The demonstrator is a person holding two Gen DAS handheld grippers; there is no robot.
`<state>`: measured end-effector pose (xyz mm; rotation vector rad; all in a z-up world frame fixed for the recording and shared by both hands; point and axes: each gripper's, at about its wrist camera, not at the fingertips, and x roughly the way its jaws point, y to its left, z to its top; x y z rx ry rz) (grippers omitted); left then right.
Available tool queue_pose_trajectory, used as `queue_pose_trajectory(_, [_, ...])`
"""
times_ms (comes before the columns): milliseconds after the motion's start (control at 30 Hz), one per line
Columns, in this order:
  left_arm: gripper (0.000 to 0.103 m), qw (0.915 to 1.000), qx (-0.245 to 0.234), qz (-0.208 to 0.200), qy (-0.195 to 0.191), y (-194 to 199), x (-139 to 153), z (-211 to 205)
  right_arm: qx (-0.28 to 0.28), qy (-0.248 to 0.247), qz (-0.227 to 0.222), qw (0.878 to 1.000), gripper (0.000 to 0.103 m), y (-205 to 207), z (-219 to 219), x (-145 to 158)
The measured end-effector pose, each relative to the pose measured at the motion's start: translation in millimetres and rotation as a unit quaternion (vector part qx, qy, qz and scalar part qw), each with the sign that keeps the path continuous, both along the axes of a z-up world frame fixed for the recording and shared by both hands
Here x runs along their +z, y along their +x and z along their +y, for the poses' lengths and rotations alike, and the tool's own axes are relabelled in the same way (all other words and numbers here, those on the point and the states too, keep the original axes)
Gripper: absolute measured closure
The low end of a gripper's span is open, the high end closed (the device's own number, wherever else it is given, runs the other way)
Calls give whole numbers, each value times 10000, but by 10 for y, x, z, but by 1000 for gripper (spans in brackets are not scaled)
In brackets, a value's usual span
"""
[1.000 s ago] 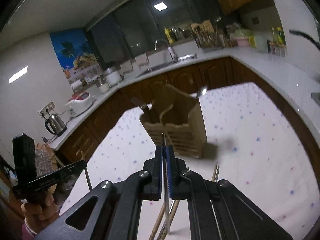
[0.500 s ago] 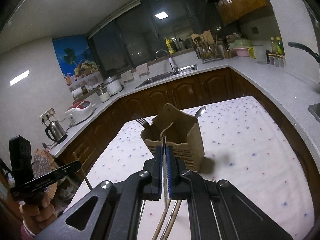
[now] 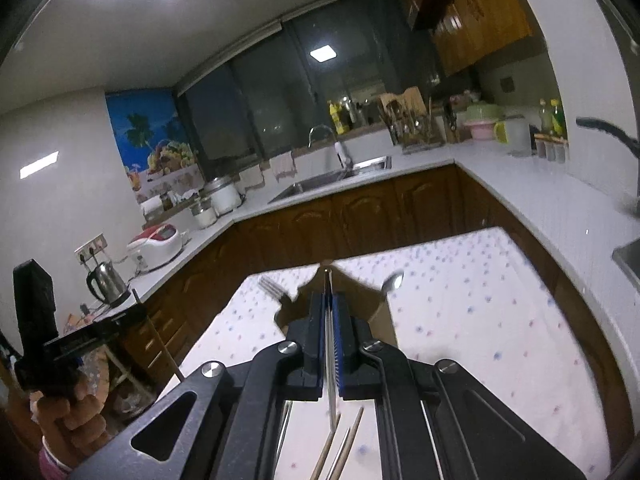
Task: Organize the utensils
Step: 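Carry the chopstick with the left tool while the right carries the metal utensil to the holder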
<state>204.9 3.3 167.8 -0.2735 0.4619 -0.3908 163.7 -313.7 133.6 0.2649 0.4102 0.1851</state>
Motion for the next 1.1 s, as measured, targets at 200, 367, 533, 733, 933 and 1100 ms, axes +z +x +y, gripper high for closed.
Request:
queue_pose_trajectory(200, [98,9988,236,-402,-173,278,301,-82,-219,47,-316,9993,99,237,-98,237])
queue_pose_trajectory(367, [98,9967,490,-563,-304,552,374,-164,-404,100,-460,9981,99,456,-176,318])
queue_pose_trajectory(533, [98,9949,671,-585,-469,797,257,-246,-527,39,-446,9976,99,647,-187,230])
queue_pose_trajectory(733, [98,9941,803,-419,-592,1002,-141,-316,-598,-74,-370,9975,99,786,-117,-69])
queue_pose_trajectory(933, [98,9973,628,-267,-259,1092,-513,-457,-598,-225,-181,9978,99,881,-3,-385])
queue_pose_trajectory(1100, [98,9987,498,-35,-92,1129,-719,-514,-645,-216,-37,9977,99,899,-17,-555])
